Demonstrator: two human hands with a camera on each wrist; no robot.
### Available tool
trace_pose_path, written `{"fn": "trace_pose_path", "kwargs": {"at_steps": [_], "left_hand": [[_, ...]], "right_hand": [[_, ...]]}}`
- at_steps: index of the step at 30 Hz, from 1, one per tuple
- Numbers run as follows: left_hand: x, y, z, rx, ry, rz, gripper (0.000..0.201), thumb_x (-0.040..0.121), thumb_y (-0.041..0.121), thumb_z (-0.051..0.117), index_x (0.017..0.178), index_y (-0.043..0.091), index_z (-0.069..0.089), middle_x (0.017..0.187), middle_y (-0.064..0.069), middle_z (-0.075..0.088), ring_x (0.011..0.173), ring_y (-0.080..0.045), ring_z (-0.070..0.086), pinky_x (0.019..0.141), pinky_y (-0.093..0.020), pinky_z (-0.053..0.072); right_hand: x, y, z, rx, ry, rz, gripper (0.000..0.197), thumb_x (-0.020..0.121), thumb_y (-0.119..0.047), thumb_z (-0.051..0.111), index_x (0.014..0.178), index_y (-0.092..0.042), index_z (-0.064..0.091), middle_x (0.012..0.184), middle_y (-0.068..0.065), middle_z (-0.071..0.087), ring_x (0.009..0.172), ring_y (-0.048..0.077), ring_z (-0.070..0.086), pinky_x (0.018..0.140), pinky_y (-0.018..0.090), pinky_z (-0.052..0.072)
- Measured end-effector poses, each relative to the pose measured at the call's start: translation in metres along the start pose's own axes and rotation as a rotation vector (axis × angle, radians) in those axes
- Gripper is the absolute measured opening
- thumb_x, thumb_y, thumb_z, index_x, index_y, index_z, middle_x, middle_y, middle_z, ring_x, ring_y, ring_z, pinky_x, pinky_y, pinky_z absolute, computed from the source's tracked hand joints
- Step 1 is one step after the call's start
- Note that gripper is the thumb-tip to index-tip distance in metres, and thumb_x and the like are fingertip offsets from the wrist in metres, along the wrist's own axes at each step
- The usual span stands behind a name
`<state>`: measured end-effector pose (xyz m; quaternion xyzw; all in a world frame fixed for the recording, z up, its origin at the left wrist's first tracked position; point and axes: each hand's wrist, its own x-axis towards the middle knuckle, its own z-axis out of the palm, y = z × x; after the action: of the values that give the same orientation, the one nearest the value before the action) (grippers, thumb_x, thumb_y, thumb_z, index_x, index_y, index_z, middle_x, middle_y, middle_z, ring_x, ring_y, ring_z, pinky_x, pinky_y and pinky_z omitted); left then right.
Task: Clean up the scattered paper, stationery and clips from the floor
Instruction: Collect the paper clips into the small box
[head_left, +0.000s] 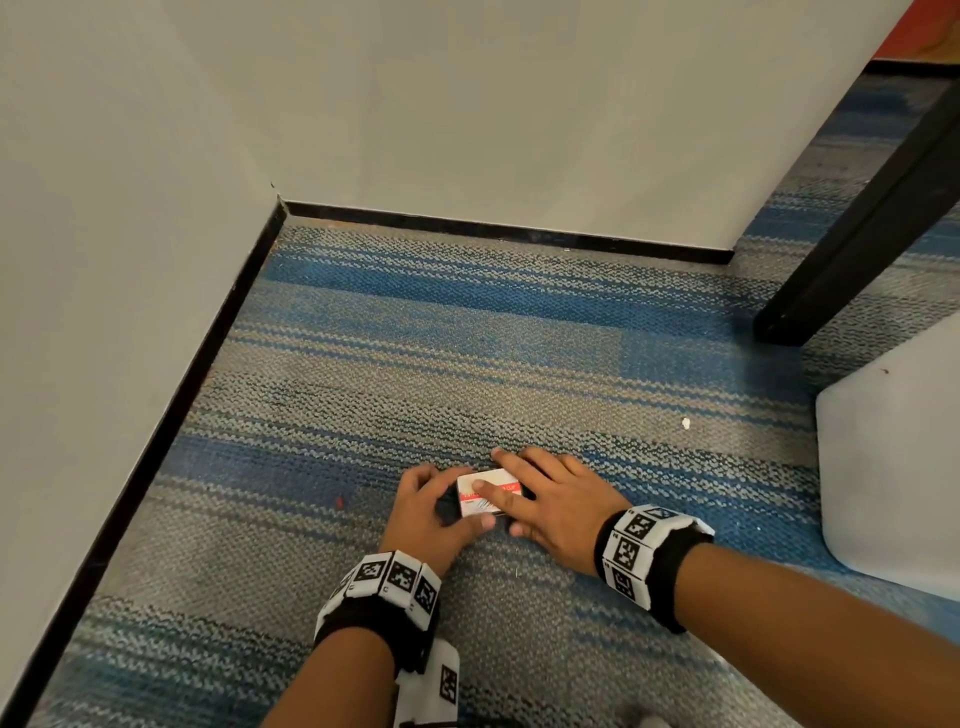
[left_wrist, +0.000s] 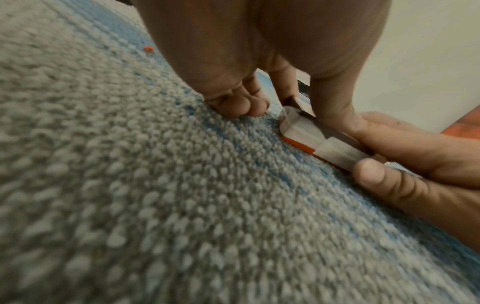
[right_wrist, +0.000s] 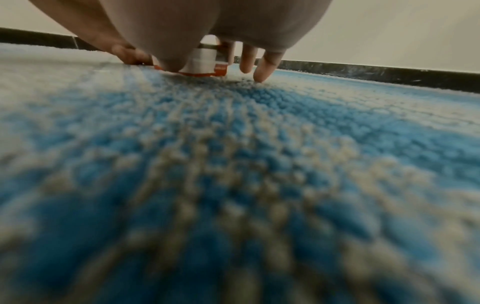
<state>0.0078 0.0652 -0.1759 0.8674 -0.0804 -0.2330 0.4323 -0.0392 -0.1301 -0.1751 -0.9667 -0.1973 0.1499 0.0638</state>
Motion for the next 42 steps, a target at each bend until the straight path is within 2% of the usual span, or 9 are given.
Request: {"fn": "trace_pose_path", "kwargs": {"at_steps": [4,8,15,19,23,26,35,39,42], "left_hand": [[0.001,0.001,0.001,0.033,0.024,0.005,0.052,0.073,0.032,0.075,0.122,0.021,0.057,0.11,-0.003,0.037,0.103,-0.017,0.045,0.1,-0.036,0.042],[-0.002,-0.001,0.001,0.005,-0.028,-0.002,0.085,0.056,0.053,0.07,0.132,0.025,0.045,0.116,0.0,0.031,0.108,-0.012,0.04,0.098,-0.025,0.036],[0.004,0.021,-0.009,0.086,-0.068,0.043,0.054,0.076,0.008,0.073,0.124,0.015,0.05,0.109,-0.001,0.033,0.1,-0.013,0.045,0.09,-0.019,0.039],[0.014,0.061,-0.041,0.046,-0.067,0.241,0.049,0.078,0.019,0.061,0.122,0.027,0.041,0.112,0.01,0.04,0.102,0.002,0.048,0.09,-0.008,0.04],[0.029,0.143,-0.095,0.271,0.049,0.434,0.024,0.084,0.048,0.04,0.104,0.045,0.028,0.09,0.013,0.058,0.074,-0.005,0.057,0.066,-0.023,0.045],[0.038,0.233,-0.14,0.405,0.131,0.621,0.023,0.085,0.057,0.026,0.102,0.043,0.031,0.076,0.017,0.052,0.064,-0.004,0.05,0.055,-0.019,0.037],[0.011,0.494,-0.243,0.286,0.189,0.989,0.036,0.081,0.075,0.018,0.106,0.053,0.029,0.101,0.023,0.053,0.092,0.001,0.054,0.077,-0.021,0.046],[-0.019,0.586,-0.262,0.068,0.149,1.167,0.028,0.082,0.072,0.03,0.104,0.055,0.03,0.118,0.026,0.054,0.107,0.0,0.056,0.086,-0.009,0.042],[-0.033,0.643,-0.258,-0.004,0.129,1.277,0.024,0.085,0.065,0.033,0.104,0.05,0.033,0.118,0.021,0.056,0.104,-0.006,0.059,0.086,-0.018,0.046]], "right_hand": [[-0.001,-0.002,-0.005,0.042,0.053,0.044,0.054,0.09,-0.045,0.032,0.141,-0.031,0.032,0.143,-0.002,0.046,0.116,0.022,0.054,0.079,0.038,0.051],[0.003,0.003,-0.01,0.331,0.054,0.133,0.067,0.092,-0.037,0.049,0.149,-0.024,0.016,0.15,-0.004,0.032,0.136,0.017,0.03,0.109,0.039,0.028],[0.014,0.005,-0.03,0.54,0.173,0.177,0.057,0.084,-0.025,0.063,0.137,-0.019,0.042,0.137,0.0,0.048,0.126,0.016,0.042,0.102,0.012,0.02],[0.014,0.01,-0.083,0.592,0.247,0.113,0.051,0.088,-0.027,0.057,0.135,-0.025,0.04,0.133,-0.005,0.047,0.122,0.012,0.046,0.101,0.013,0.029],[0.007,0.026,-0.192,0.452,0.378,0.033,0.031,0.092,-0.04,0.04,0.122,-0.032,0.036,0.125,-0.004,0.045,0.105,0.014,0.051,0.089,0.028,0.044],[-0.002,0.04,-0.287,0.341,0.48,0.028,0.026,0.092,-0.034,0.041,0.116,-0.025,0.037,0.113,0.001,0.048,0.093,0.015,0.05,0.08,0.029,0.044],[-0.107,0.045,-0.549,0.122,0.764,0.1,0.03,0.093,-0.046,0.044,0.121,-0.039,0.038,0.116,-0.016,0.05,0.092,0.002,0.046,0.077,0.018,0.042],[-0.174,0.025,-0.631,0.014,0.895,0.184,0.034,0.087,-0.06,0.039,0.118,-0.048,0.035,0.11,-0.027,0.051,0.091,-0.001,0.049,0.066,0.012,0.045],[-0.213,0.023,-0.672,-0.02,0.974,0.247,0.032,0.086,-0.06,0.04,0.115,-0.045,0.044,0.101,-0.024,0.055,0.089,-0.002,0.049,0.065,0.013,0.044]]}}
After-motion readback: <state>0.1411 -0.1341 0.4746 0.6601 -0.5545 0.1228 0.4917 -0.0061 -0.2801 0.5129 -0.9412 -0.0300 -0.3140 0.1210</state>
